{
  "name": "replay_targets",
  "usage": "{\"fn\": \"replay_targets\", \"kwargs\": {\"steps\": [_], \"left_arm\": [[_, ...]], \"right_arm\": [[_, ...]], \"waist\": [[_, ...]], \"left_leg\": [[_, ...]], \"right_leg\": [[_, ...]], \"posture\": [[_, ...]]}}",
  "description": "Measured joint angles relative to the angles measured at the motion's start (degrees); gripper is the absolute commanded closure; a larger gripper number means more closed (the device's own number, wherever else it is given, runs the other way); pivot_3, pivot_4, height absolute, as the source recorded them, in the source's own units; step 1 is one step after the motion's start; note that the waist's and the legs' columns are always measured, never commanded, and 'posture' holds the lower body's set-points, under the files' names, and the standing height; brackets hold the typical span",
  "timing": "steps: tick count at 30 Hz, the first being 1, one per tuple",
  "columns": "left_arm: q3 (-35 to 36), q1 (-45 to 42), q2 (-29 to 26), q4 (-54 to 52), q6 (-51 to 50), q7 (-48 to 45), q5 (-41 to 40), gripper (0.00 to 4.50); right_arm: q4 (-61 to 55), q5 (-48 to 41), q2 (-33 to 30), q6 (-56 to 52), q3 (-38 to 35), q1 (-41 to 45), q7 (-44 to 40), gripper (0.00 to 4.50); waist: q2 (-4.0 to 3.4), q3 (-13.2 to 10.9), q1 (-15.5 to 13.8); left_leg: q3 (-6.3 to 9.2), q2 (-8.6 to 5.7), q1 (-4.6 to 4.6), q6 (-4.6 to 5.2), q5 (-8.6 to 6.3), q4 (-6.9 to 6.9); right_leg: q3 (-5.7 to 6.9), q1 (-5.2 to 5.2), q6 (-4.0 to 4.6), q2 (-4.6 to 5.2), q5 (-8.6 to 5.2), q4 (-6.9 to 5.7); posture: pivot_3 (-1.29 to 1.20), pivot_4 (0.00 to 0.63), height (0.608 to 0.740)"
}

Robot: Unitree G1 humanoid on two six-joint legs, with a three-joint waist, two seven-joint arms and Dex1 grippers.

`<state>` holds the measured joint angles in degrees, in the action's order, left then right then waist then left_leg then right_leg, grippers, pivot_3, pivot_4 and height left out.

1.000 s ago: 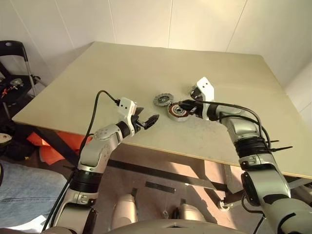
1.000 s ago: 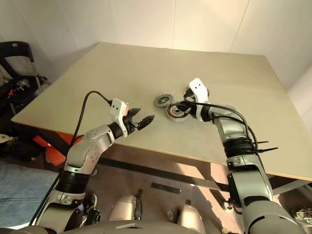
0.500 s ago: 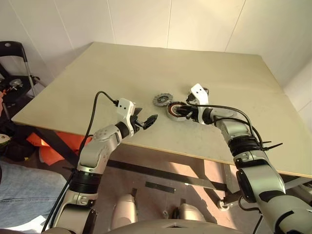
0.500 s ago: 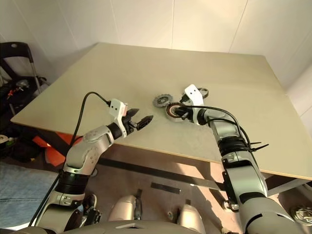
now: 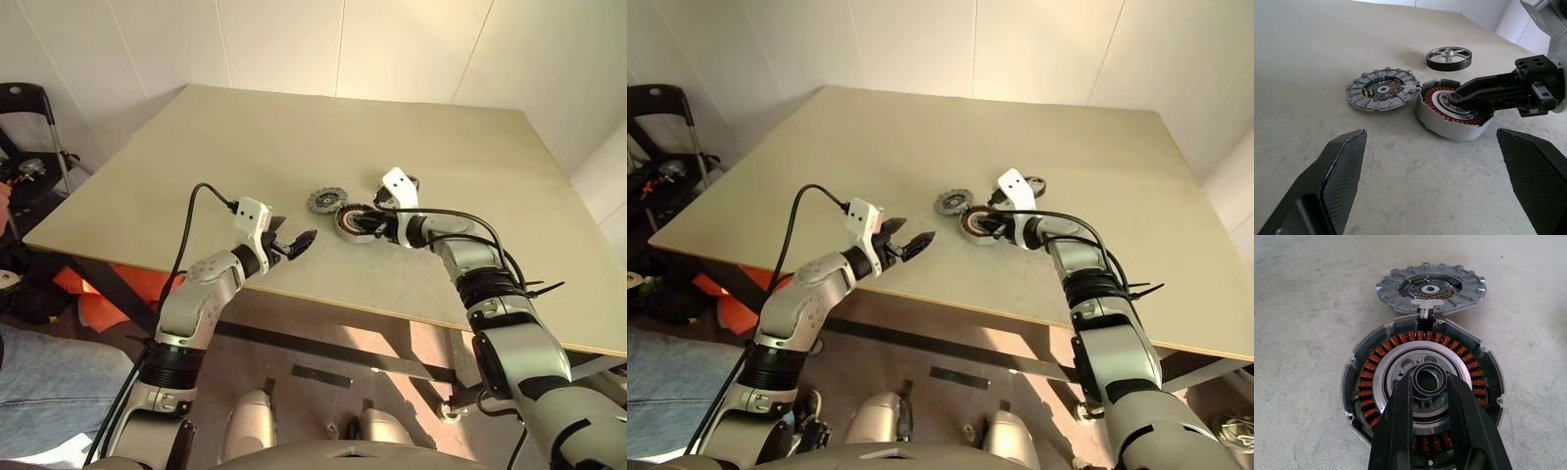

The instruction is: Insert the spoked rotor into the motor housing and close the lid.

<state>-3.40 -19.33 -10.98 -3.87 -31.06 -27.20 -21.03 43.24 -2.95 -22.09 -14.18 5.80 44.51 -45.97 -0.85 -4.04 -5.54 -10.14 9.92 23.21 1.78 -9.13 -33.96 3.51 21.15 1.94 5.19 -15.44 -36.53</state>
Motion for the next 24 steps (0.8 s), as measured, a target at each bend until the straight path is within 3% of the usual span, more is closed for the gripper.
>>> {"fn": "replay_targets", "kwargs": {"steps": [16, 21, 24], "left_arm": [[0.4, 0.0, -0.1, 0.0, 0.1, -0.1, 0.5, 0.0], [0.4, 0.0, -0.1, 0.0, 0.1, -0.2, 0.8, 0.0], [0.4, -0.1, -0.1, 0.0, 0.1, -0.2, 0.9, 0.0]], "right_arm": [[-1.6, 0.2, 0.0, -0.6, 0.0, 0.0, -0.9, 3.84], [-1.6, 0.5, -0.2, -1.0, 0.0, -0.3, -1.3, 2.13], [-1.6, 0.8, -0.2, 0.1, 0.0, -0.6, -0.6, 2.13]], "waist": [[0.0, 0.0, 0.0], [0.0, 0.0, 0.0], [0.0, 0.0, 0.0]], "left_leg": [[0.0, 0.0, 0.0, 0.0, 0.0, 0.0], [0.0, 0.0, 0.0, 0.0, 0.0, 0.0], [0.0, 0.0, 0.0, 0.0, 0.0, 0.0]], "right_leg": [[0.0, 0.0, 0.0, 0.0, 0.0, 0.0], [0.0, 0.0, 0.0, 0.0, 0.0, -0.01], [0.0, 0.01, 0.0, 0.0, 0.0, 0.0]], "posture": [[0.0, 0.0, 0.74], [0.0, 0.0, 0.74], [0.0, 0.0, 0.74]]}}
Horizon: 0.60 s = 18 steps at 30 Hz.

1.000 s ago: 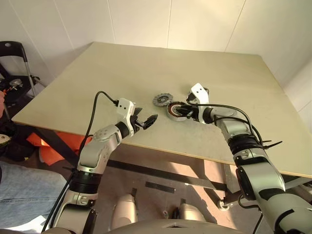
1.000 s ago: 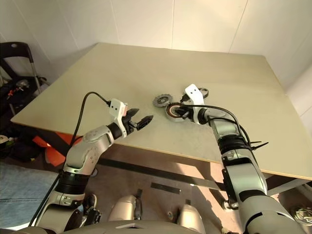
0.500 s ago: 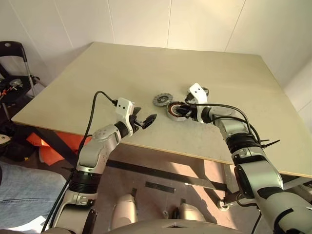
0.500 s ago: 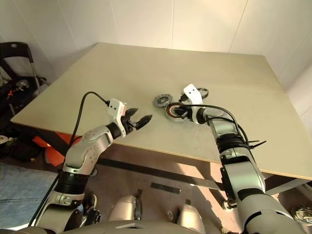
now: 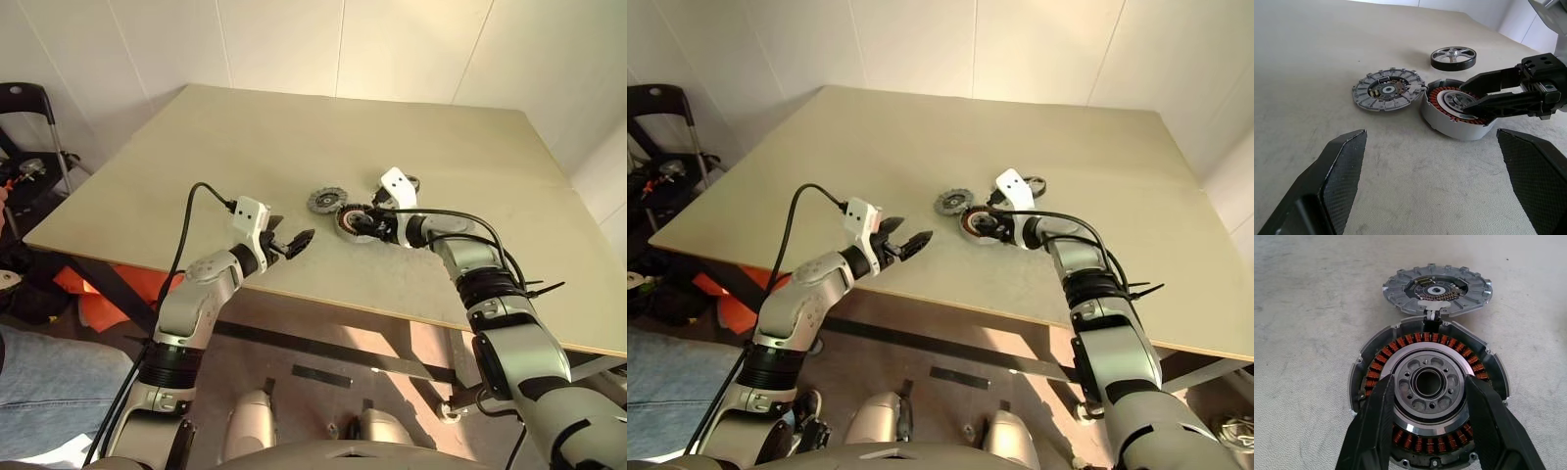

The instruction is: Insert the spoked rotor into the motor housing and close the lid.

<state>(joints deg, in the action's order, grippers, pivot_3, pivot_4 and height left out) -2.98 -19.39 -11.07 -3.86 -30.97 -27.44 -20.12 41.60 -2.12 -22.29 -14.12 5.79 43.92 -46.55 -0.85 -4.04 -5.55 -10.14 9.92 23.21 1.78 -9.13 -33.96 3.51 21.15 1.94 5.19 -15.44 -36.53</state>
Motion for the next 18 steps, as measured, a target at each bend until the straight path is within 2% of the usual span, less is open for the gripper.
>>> {"fn": "replay_targets", "kwargs": {"steps": [8, 11, 16, 18], "left_arm": [[0.0, 0.0, 0.0, 0.0, 0.0, 0.0, 0.1, 0.0], [0.0, 0.0, 0.0, 0.0, 0.0, 0.0, 0.1, 0.0], [0.0, 0.0, 0.1, 0.0, 0.0, 0.0, 0.1, 0.0], [0.0, 0.0, 0.1, 0.0, 0.0, 0.0, 0.1, 0.0]], "right_arm": [[-0.2, -0.3, 0.0, 0.3, -0.5, 0.0, 0.5, 2.13], [-0.2, -0.6, 0.1, 0.2, -1.3, 0.3, 0.8, 2.75], [0.5, -0.6, 0.8, 0.3, -1.8, 0.9, 1.9, 4.46], [0.6, -0.6, 1.0, 0.3, -1.8, 0.9, 1.9, 4.46]], "waist": [[0.0, 0.0, 0.0], [0.0, 0.0, 0.0], [0.0, 0.0, 0.0], [0.0, 0.0, 0.0]], "left_leg": [[0.0, 0.0, 0.0, 0.0, 0.0, 0.0], [0.0, 0.0, 0.0, 0.0, 0.0, 0.0], [0.0, 0.0, 0.0, 0.0, 0.0, 0.0], [0.0, 0.0, 0.01, 0.0, 0.0, 0.0]], "right_leg": [[0.0, 0.0, 0.0, 0.0, 0.0, 0.0], [0.0, 0.0, 0.0, 0.0, 0.0, 0.0], [0.0, 0.0, 0.0, 0.0, 0.0, -0.01], [0.0, 0.0, 0.0, 0.0, 0.0, -0.01]], "posture": [[0.0, 0.0, 0.74], [0.0, 0.0, 0.74], [0.0, 0.0, 0.74], [0.0, 0.0, 0.74]]}}
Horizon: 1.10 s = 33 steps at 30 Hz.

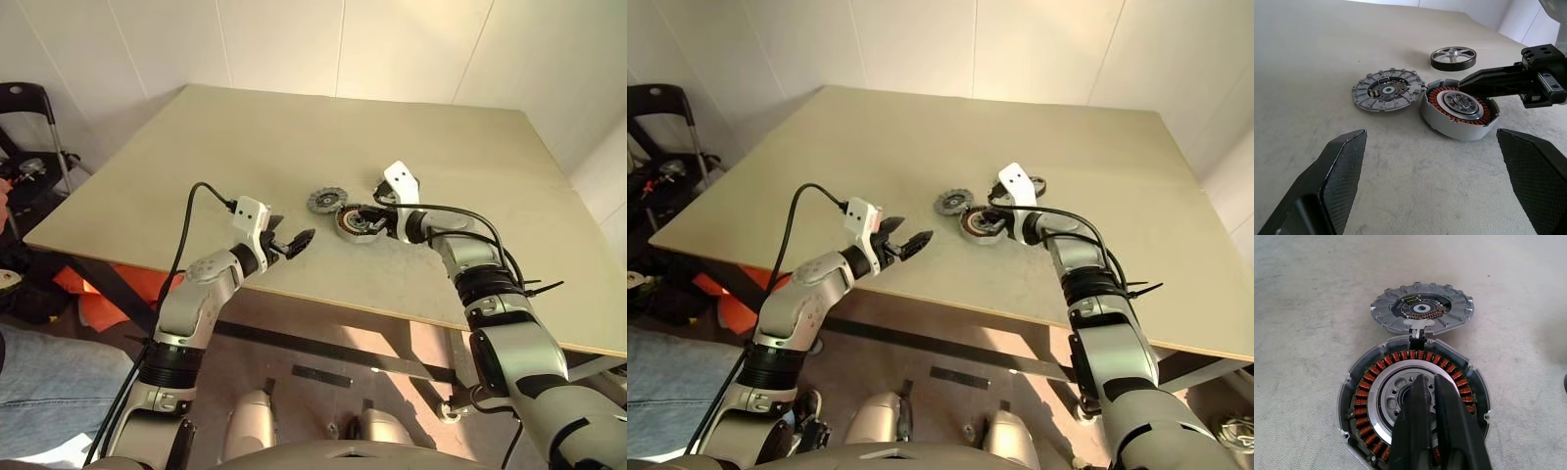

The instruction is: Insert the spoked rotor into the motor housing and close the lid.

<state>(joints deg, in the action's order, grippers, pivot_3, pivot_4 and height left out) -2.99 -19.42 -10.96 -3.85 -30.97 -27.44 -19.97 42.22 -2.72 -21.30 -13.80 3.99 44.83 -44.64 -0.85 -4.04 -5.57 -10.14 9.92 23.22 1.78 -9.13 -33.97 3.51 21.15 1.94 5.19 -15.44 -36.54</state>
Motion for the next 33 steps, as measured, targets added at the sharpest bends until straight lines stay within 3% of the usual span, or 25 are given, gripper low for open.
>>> {"fn": "replay_targets", "kwargs": {"steps": [22, 30, 33], "left_arm": [[0.0, 0.1, 0.0, 0.0, 0.0, 0.2, 0.1, 0.0], [-0.2, 0.1, 0.2, 0.1, 0.0, 0.2, 0.2, 0.0], [-0.3, 0.1, 0.1, 0.2, 0.0, 0.1, 0.4, 0.0]], "right_arm": [[4.1, 1.4, 1.0, 1.9, 0.3, 1.0, 1.3, 4.46], [9.9, -3.9, 0.1, -0.4, -9.8, 10.8, 8.1, 4.46], [17.8, -6.2, -1.0, -0.3, -14.6, 14.0, 12.6, 3.88]], "waist": [[0.0, 0.0, 0.1], [-0.04, 0.0, 0.1], [-0.04, 0.0, -0.1]], "left_leg": [[0.01, 0.0, -0.06, -0.01, 0.0, -0.01], [-0.01, 0.01, -0.01, -0.01, 0.0, 0.0], [-0.03, -0.01, 0.0, -0.01, 0.0, -0.01]], "right_leg": [[0.0, -0.02, 0.0, 0.0, 0.0, -0.1], [-0.01, 0.05, 0.01, -0.01, 0.0, -0.07], [0.0, 0.01, 0.01, 0.01, -0.01, -0.03]], "posture": [[0.0, 0.0, 0.74], [0.0, 0.0, 0.74], [0.0, 0.0, 0.74]]}}
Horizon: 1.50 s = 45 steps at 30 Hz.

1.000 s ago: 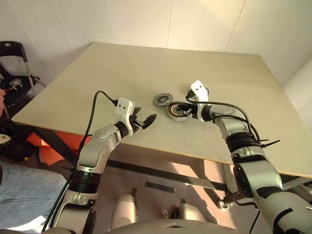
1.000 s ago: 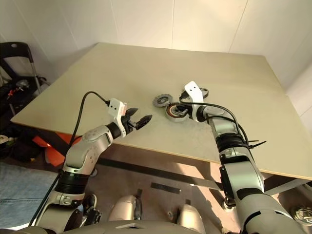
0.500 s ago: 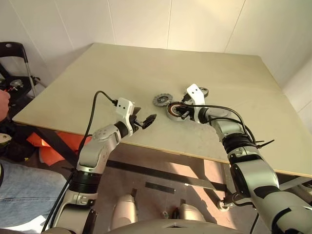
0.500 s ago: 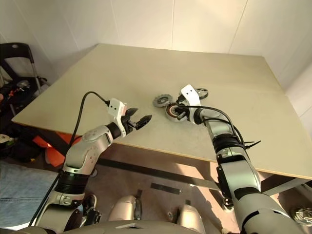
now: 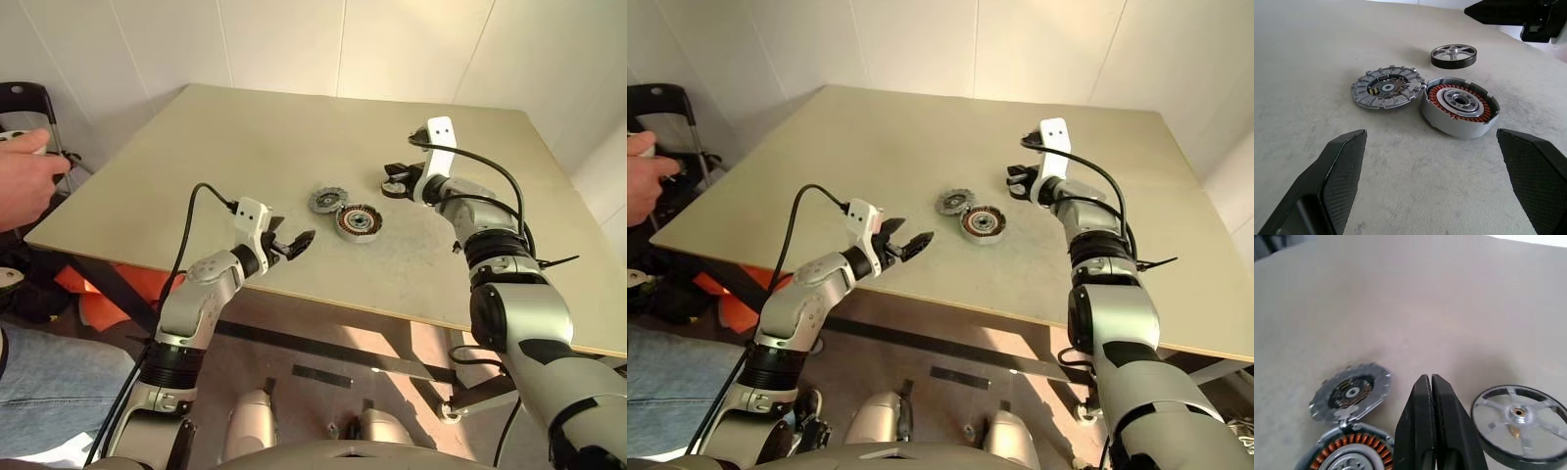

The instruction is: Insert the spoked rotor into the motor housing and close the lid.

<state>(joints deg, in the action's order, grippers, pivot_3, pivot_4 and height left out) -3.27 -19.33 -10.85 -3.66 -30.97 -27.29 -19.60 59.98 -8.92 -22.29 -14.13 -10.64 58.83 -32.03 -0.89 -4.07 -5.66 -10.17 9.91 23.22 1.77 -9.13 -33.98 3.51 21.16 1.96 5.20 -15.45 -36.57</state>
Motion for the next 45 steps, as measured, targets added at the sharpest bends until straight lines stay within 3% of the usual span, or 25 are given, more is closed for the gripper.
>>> {"fn": "replay_targets", "kwargs": {"steps": [3, 9, 18, 45], "left_arm": [[0.0, 0.0, -0.1, 0.0, 0.0, -0.1, 0.2, 0.0], [-0.4, 0.0, -0.1, 0.0, 0.0, -0.2, 0.6, 0.0], [-0.7, 0.0, -1.1, 0.0, 0.0, -0.7, 0.7, 0.0], [-0.7, 0.2, -2.2, -0.2, -0.1, -0.6, 0.7, 0.0]], "right_arm": [[7.6, -1.3, -0.9, 0.5, -4.3, 1.5, 7.2, 2.93], [14.3, -7.0, -1.9, 0.2, -13.8, 3.6, 16.6, 2.93], [16.0, -15.9, -1.3, -4.0, -24.5, 6.1, 20.6, 2.93], [17.8, -17.1, 5.0, -1.4, -28.6, 4.5, 26.7, 2.93]], "waist": [[-0.03, 0.0, 0.1], [-0.3, -0.2, 0.3], [-0.3, -0.2, 0.2], [-0.31, -0.2, 0.2]], "left_leg": [[-0.03, -0.01, 0.02, 0.0, 0.0, -0.01], [-0.05, 0.02, 0.09, 0.0, 0.0, 0.01], [-0.06, 0.02, 0.13, 0.0, 0.0, -0.03], [-0.07, 0.02, 0.36, 0.0, 0.01, -0.1]], "right_leg": [[-0.01, 0.04, 0.0, 0.01, 0.0, 0.0], [-0.01, 0.21, 0.0, -0.02, 0.0, -0.08], [-0.01, 0.21, 0.0, -0.02, 0.0, -0.08], [0.0, 0.46, 0.0, -0.01, 0.0, -0.16]], "posture": [[0.0, 0.0, 0.74], [0.0, 0.0, 0.74], [0.0, 0.0, 0.74], [0.0, 0.0, 0.74]]}}
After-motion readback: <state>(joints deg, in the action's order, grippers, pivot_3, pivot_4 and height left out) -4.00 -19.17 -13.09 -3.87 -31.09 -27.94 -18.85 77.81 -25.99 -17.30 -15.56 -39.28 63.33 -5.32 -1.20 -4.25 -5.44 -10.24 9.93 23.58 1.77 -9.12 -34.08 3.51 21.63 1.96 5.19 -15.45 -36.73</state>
